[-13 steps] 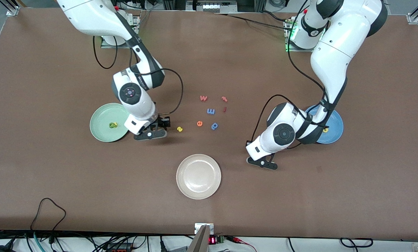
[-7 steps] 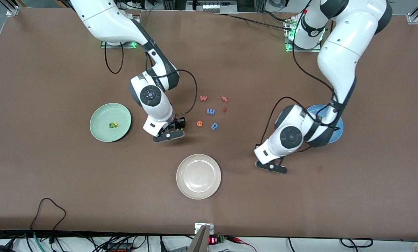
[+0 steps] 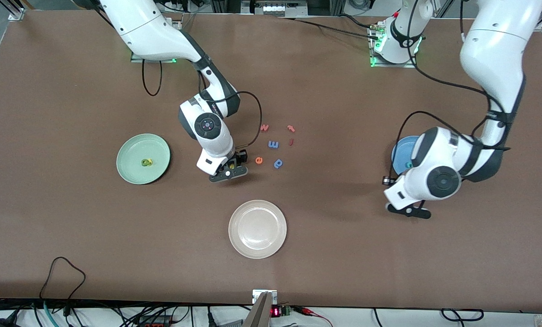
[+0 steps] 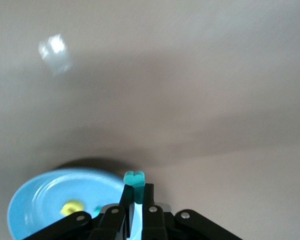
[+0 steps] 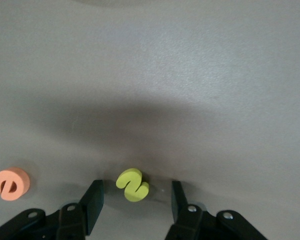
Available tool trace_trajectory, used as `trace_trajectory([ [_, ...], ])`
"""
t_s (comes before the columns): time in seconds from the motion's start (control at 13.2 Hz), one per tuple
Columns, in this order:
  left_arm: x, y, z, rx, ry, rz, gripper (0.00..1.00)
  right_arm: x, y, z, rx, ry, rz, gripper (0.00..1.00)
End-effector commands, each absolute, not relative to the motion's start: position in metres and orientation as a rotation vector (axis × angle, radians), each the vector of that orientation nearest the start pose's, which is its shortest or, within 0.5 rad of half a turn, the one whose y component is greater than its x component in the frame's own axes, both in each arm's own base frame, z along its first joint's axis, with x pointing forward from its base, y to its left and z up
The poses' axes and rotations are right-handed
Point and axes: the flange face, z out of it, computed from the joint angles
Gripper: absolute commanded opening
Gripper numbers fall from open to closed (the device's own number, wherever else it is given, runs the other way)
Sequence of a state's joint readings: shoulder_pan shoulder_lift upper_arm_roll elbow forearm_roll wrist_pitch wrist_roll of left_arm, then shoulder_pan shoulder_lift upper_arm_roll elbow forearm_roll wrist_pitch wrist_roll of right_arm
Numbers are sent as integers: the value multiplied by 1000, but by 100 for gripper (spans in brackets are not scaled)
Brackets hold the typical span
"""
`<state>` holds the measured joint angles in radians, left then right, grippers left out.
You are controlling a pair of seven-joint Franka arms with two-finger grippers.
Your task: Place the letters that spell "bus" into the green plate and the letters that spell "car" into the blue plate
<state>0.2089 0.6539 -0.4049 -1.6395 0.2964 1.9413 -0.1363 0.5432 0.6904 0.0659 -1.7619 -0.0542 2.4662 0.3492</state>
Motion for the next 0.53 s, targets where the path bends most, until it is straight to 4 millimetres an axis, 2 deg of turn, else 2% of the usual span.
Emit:
trace_trajectory([
  [0.0,609,-35,229,-3089,253,519,0,547,382,172,-3101,-436,-24,61],
  [0.15,592,-5,213,-3128,215,547,0,545,384,171,-3100,-444,-22,51],
  [0.3,580,13,208,-3124,175,578,1,545,384,171,-3100,-442,-21,40],
  [0.46,578,34,207,-3131,118,581,8,545,384,171,-3099,-440,-21,37],
])
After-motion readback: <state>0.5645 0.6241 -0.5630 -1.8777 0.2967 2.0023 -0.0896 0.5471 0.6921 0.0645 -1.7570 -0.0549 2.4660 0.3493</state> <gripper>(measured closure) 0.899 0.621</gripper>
